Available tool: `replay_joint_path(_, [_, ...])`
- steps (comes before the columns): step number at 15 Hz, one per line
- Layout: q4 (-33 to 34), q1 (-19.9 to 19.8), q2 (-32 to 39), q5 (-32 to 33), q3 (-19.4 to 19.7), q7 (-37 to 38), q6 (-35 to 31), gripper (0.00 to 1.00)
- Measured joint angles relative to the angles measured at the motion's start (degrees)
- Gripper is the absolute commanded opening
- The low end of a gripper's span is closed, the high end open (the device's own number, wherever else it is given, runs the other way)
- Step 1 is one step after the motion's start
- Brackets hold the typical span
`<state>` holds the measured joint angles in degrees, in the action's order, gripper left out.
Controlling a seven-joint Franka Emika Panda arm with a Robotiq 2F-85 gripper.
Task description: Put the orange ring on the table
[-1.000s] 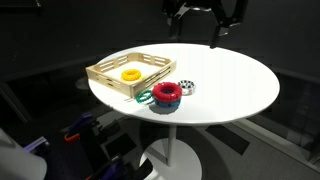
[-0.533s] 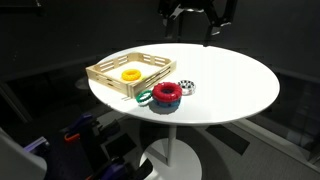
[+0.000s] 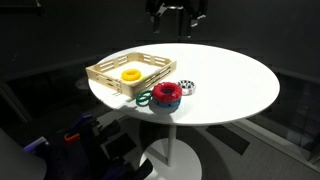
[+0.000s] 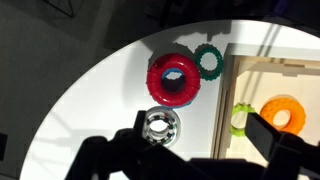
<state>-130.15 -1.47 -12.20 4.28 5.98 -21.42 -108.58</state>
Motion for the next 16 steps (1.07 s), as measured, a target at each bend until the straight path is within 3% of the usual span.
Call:
replay_joint_path(7, [-0.8,3.4,2.0,-1.7,-4.3,3.9,-8.1,1.0])
replay_joint_path(16, [-8.1,7.0,4.8,-1.7,-9.6,5.8,-16.7,1.0])
